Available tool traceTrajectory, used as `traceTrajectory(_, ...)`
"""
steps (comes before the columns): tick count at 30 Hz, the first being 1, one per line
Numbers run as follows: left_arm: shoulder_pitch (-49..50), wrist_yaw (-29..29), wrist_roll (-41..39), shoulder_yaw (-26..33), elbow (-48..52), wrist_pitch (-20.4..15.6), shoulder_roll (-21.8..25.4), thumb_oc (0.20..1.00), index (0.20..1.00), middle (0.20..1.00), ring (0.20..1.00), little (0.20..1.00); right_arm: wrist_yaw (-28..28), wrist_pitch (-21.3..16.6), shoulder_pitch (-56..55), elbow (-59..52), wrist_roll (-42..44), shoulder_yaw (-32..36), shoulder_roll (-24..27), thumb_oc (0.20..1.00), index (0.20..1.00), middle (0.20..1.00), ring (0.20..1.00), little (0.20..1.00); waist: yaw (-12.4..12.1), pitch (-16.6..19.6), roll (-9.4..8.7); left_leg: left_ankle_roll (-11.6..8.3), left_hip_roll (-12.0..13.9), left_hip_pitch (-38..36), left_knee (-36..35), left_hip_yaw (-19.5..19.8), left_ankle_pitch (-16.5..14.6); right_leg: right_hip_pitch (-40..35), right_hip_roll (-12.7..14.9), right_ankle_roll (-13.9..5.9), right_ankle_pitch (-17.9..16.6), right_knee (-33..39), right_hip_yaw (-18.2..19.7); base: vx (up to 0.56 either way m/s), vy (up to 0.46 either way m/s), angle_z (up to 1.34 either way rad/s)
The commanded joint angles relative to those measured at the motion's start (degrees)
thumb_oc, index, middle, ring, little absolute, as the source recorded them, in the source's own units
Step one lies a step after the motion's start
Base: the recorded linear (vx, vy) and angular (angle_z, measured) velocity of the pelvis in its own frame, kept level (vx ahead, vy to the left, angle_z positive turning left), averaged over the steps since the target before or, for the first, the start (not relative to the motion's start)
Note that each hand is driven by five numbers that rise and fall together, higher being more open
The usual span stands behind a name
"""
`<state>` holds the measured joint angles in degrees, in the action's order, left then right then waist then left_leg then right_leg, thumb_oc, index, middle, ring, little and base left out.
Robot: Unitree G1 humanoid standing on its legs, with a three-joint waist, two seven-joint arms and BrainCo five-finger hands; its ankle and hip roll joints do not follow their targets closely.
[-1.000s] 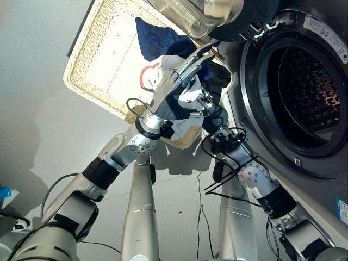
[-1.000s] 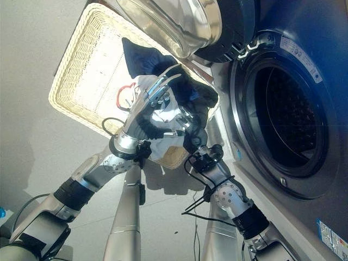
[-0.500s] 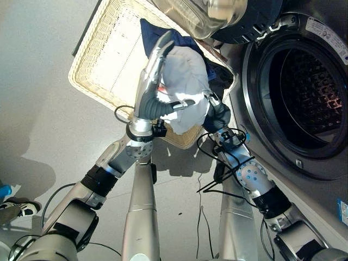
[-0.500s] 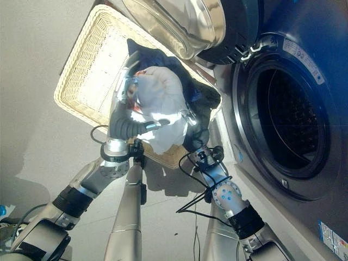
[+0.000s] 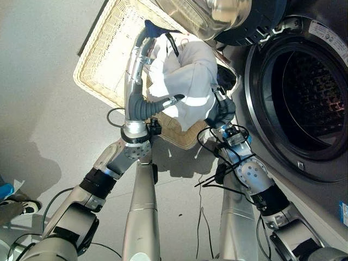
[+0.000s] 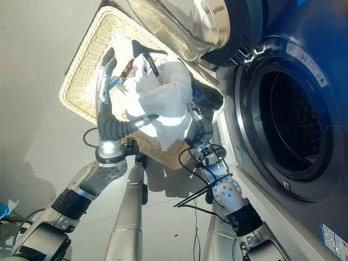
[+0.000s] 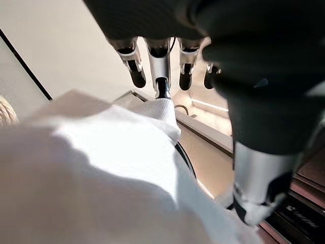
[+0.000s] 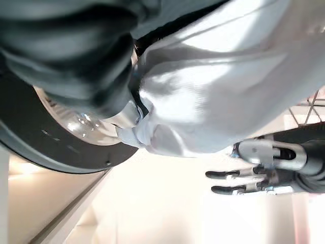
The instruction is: Put the clothes into the washing machine.
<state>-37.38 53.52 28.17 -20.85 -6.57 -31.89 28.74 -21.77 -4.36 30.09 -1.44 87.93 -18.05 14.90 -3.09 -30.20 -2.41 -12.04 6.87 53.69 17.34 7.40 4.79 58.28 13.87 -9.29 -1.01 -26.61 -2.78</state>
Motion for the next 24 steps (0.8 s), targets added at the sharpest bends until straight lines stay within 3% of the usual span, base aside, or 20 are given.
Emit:
traceTrajectory(1, -2.69, 2.03, -1.45, 2.31, 1.2, -1.36, -0.03, 1.0, 1.0, 1.0, 1.0, 1.0, -5.19, -1.05, 0.85, -5.65, 0.76, 2.36, -3.27, 0.2, 0.2, 0.2, 0.2, 0.2, 0.34, 0.4, -0.4, 8.11, -9.17, 0.4, -0.67, -2.27, 0.25, -0.89, -5.4, -0.89, -9.6, 8.54, -6.96, 0.0, 0.0, 0.0)
traceTrajectory(14, -3.29, 3.76, -3.94, 2.7, -4.29, 2.39, 0.51, 1.0, 1.0, 1.0, 1.0, 1.0, -9.27, -2.01, 1.53, -3.44, 1.22, 4.04, -2.73, 0.2, 0.2, 0.2, 0.2, 0.2, 0.58, 0.4, -0.5, 7.75, -8.77, 0.37, -0.44, -2.62, 0.27, -0.95, -5.3, -1.02, -9.68, 8.45, -7.05, 0.0, 0.0, 0.0)
traceTrajectory(18, -4.69, 4.97, -7.36, 2.24, -10.68, 4.91, 1.45, 1.0, 1.0, 1.0, 1.0, 1.0, -11.12, -3.89, 2.63, 1.38, 3.32, 5.6, -0.51, 0.2, 0.2, 0.2, 0.2, 0.2, 0.84, 0.4, -0.31, 7.44, -8.49, 0.12, -0.66, -3.09, 0.52, -1.09, -5.34, -1.03, -9.73, 8.5, -6.96, 0.0, 0.0, 0.0)
traceTrajectory(24, -5.69, 6.96, -10.81, 1.53, -18.58, 4.35, 2.27, 1.0, 1.0, 1.0, 1.0, 1.0, -14.57, -7.02, 3.83, 10.07, 8.88, 7.65, 4.13, 0.2, 0.2, 0.2, 0.2, 0.2, 1.55, 0.4, -0.38, 6.99, -7.83, 0.07, -0.63, -3.84, 0.55, -0.97, -5.6, -1.04, -9.76, 8.45, -6.66, 0.0, 0.005, 0.0)
